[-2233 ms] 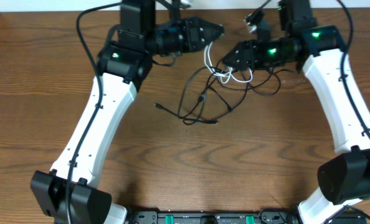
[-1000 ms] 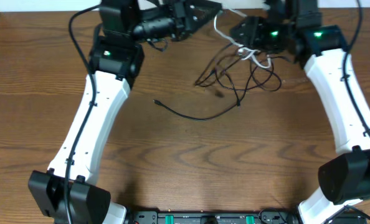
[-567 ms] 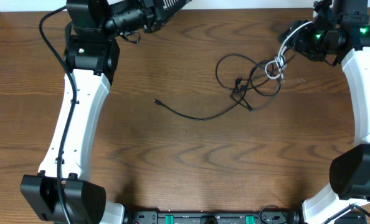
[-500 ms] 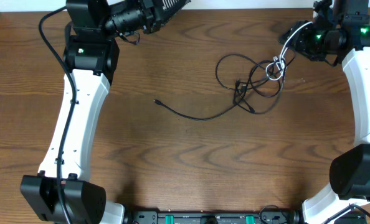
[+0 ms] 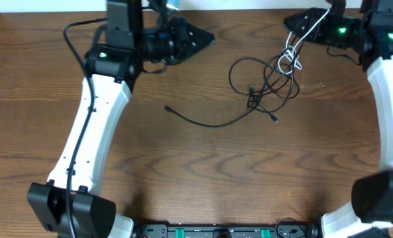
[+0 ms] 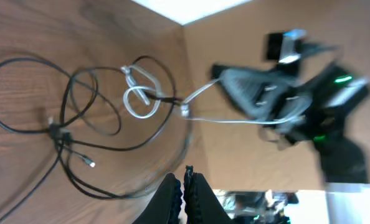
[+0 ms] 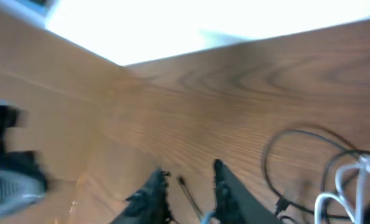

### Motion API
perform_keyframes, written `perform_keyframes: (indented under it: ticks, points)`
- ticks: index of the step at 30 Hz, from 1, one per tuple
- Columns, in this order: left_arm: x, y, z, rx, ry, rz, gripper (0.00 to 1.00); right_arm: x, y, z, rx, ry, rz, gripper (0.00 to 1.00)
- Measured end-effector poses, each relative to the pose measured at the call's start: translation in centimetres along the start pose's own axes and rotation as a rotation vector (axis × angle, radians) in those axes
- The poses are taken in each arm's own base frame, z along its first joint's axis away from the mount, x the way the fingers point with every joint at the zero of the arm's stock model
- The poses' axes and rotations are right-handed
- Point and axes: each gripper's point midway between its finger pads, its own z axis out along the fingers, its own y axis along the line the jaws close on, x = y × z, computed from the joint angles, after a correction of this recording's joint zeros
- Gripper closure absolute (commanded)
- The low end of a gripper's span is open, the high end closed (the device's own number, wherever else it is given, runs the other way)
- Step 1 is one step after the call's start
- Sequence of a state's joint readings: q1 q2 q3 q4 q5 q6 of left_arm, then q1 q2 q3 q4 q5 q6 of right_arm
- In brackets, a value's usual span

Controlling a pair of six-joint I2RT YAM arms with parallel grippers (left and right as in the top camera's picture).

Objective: Untangle cables

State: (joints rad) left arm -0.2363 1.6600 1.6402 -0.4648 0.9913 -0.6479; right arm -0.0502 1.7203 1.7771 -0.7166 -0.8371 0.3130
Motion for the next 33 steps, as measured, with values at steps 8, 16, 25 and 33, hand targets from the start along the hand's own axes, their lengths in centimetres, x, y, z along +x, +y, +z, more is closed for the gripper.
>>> perform_keyframes:
  ticks: [8,16,25,33]
  points:
    - [4.2,0.8,6.9,0.035,0.165,0.083,0.92,-0.9,5.1,-2.9,-0.111,-0.054,-0.047,0.99]
    - [4.9,-0.4,10.0,0.154,0.198,0.196,0.92,-0.5,5.7,-3.0,-0.149,-0.033,-0.016,0.99]
    - [3.9,-5.8,9.0,0.388,0.163,0.398,0.92,-0.3,5.7,-3.0,-0.154,-0.025,-0.008,0.99]
    - [4.4,-6.6,9.8,0.385,0.161,0.361,0.92,-0.3,5.7,-2.9,-0.153,-0.022,-0.003,0.99]
